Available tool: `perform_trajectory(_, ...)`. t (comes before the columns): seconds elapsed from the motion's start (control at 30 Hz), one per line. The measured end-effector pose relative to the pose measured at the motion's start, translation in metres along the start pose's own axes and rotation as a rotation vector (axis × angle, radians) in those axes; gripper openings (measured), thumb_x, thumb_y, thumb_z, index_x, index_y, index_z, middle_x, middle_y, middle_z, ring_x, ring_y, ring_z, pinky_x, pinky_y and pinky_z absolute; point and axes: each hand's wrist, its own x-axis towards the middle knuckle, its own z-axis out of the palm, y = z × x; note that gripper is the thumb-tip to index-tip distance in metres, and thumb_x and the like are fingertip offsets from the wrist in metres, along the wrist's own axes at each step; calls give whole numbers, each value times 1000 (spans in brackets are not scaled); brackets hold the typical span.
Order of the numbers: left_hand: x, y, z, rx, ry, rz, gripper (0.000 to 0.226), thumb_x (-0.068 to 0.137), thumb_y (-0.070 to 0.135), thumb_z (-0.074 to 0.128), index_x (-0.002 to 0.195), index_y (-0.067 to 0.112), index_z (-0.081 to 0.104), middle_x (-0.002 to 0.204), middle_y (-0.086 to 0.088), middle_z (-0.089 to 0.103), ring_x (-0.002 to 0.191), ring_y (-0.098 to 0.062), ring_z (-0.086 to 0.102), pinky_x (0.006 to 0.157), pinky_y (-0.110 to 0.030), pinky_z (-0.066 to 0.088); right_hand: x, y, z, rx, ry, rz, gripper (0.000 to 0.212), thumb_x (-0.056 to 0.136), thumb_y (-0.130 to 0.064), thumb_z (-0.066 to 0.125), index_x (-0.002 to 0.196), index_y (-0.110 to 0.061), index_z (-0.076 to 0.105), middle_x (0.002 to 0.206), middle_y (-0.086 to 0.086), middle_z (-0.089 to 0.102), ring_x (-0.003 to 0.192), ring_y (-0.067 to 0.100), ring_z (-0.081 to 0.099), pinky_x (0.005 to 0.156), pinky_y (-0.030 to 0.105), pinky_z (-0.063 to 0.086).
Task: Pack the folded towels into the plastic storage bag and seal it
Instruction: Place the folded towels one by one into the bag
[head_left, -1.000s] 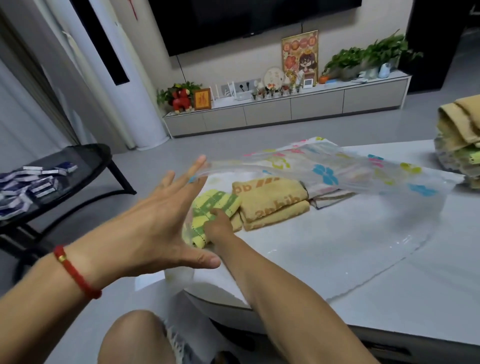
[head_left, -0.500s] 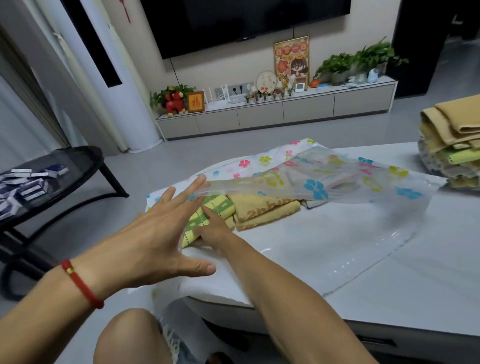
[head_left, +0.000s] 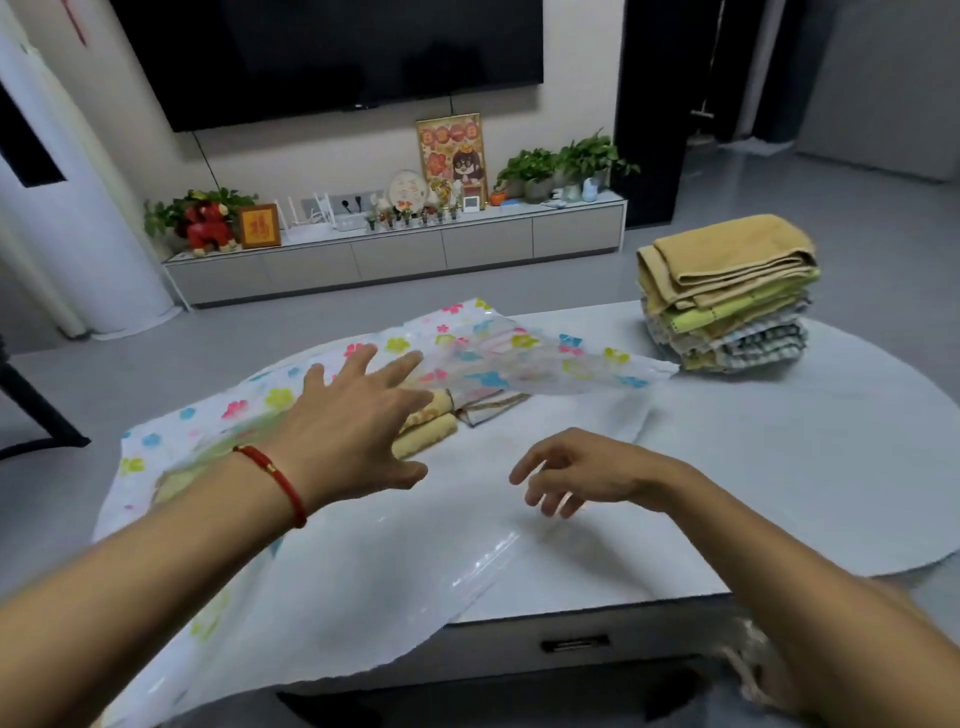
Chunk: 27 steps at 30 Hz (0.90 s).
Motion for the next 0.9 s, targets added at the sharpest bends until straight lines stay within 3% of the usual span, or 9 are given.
perform_trajectory(0.07,24,19,6,31,-37,53,79,75,63,65,144,39,36,164,7,10,147,-35,11,107,-66,29,-17,22,-32,45,162,47,21,97,-12,57,109,-16,75,96,11,79,76,18,74,69,31,61)
perform_trajectory(0.17,61,45,11,54,-88,106,78,76,60,65,145,32,39,164,10,12,146,-37,13,105,-69,29,-23,49,-72,-25,573,157,17,95,-16,59,98,-15,75,81,5,77,59,15,70,51,26,54)
perform_trajectory(0.23,84,57,9,41,-127,110,74,77,57,67,141,27,45,163,13,13,147,-35,13,104,-70,30,-20,59,-101,-28,850,194,17,93,-21,61,98,-14,75,80,6,77,65,23,72,60,35,60)
perform_trajectory(0.3,104,60,7,22,-139,105,73,76,55,67,139,25,48,162,15,15,146,-33,18,103,-68,33,-15,63,-134,-66,1056,211,22,93,-23,58,102,-12,74,95,13,76,89,37,71,75,44,60)
perform_trajectory(0.43,134,39,-6,-53,-51,90,87,73,62,69,147,28,38,162,17,15,143,-31,26,103,-62,39,-3,63,-210,-334,1413,198,29,97,-24,54,115,-12,73,120,21,67,112,42,59,88,42,49)
perform_trajectory(0.53,154,26,-25,-103,33,88,93,72,60,72,149,21,37,160,9,25,137,-27,38,105,-52,43,11,63,-264,-412,1459,205,31,100,-27,51,126,-23,69,136,14,54,129,37,44,106,47,37)
perform_trajectory(0.67,178,25,-46,-126,144,101,92,73,56,74,148,16,39,159,3,29,139,-26,37,113,-40,31,32,73,-311,-311,1315,372,44,105,-41,43,146,-27,51,144,19,52,135,42,39,110,52,28)
perform_trajectory(0.73,187,25,-50,-133,160,98,94,72,59,73,149,17,37,160,5,27,141,-26,35,114,-40,29,39,77,-323,-323,1273,461,45,102,-41,50,143,-23,51,137,21,58,134,42,41,107,51,28)
perform_trajectory(0.9,192,25,-45,-140,156,90,97,71,64,69,151,21,34,160,8,25,143,-26,30,114,-46,33,44,77,-338,-433,1233,575,36,92,-19,68,125,-14,56,122,18,63,128,40,47,108,54,25)
